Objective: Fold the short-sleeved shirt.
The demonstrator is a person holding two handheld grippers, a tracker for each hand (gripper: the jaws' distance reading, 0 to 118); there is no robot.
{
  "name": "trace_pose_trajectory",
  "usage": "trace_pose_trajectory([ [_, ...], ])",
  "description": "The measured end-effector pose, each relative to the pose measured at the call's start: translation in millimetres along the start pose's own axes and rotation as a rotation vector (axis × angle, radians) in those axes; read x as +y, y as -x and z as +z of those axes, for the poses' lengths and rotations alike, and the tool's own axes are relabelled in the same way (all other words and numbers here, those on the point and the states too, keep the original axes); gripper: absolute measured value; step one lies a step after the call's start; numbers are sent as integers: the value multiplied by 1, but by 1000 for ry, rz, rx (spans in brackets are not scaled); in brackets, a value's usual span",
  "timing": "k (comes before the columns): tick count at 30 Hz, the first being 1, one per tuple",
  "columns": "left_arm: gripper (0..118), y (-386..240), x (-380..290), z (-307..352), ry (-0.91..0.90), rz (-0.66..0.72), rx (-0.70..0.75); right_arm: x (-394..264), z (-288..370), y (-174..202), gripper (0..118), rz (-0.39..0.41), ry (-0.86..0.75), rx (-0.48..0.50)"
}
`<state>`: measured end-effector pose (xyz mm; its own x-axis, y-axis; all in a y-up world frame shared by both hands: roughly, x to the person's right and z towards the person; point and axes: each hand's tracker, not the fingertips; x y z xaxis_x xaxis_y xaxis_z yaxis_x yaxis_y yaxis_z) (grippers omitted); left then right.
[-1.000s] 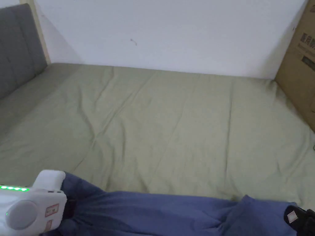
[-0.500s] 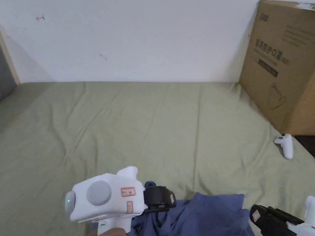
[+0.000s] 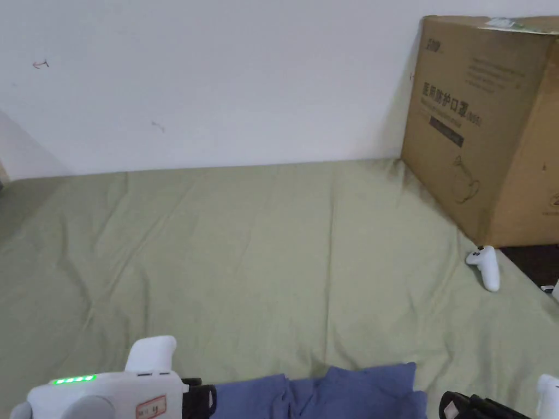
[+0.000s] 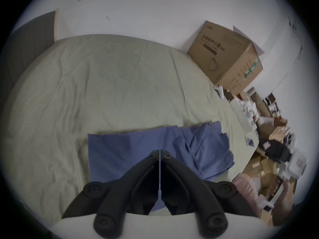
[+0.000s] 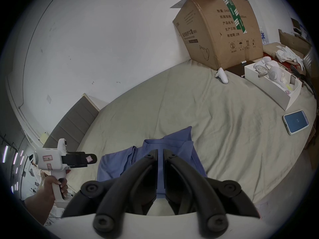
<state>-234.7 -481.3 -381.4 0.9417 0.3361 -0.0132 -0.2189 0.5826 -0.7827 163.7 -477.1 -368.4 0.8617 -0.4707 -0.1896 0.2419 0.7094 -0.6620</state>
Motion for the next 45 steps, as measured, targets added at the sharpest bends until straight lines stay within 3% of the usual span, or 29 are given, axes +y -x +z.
trace_pose_trajectory([
  [4,1,-27,-14,-47,101,-37,-52,-3,2,-1,7,-4,12,1],
  [9,1,-65,-40,-117,259,-156,26,-4,3,-4,7,44,21,-35],
  [12,0,-84,-41,-108,202,-214,56,-5,3,-5,7,42,33,-47],
  [14,0,-87,-33,-89,202,-144,-113,-6,4,-4,7,36,35,-41],
  [16,1,-78,-23,-64,263,65,-516,-8,2,-2,7,53,36,-44],
  [18,1,-66,-23,-54,301,211,-757,-7,-1,1,7,63,44,-46],
  [19,1,-62,-21,-45,261,222,-768,-6,-2,3,7,63,47,-45],
  [23,1,-9,-11,-12,96,175,-582,-5,-2,9,7,66,44,-31],
  [26,2,63,-14,5,49,299,-441,-6,-3,13,7,90,55,-32],
  [27,15,86,-17,9,38,329,-417,-6,-5,15,7,104,62,-35],
  [28,38,105,-22,16,29,346,-403,-7,-6,16,7,118,70,-40],
  [30,112,136,-32,24,27,381,-363,-9,-9,20,7,132,82,-48],
  [31,118,144,-39,25,40,407,-362,-9,-11,21,7,132,88,-47],
  [36,118,180,-56,20,64,576,-490,-10,-21,32,7,131,118,-37],
  [41,118,212,-69,-38,117,649,-586,-9,-27,47,7,179,149,-22],
  [45,118,178,-65,-56,114,710,-831,-11,-29,56,7,217,163,-15],
])
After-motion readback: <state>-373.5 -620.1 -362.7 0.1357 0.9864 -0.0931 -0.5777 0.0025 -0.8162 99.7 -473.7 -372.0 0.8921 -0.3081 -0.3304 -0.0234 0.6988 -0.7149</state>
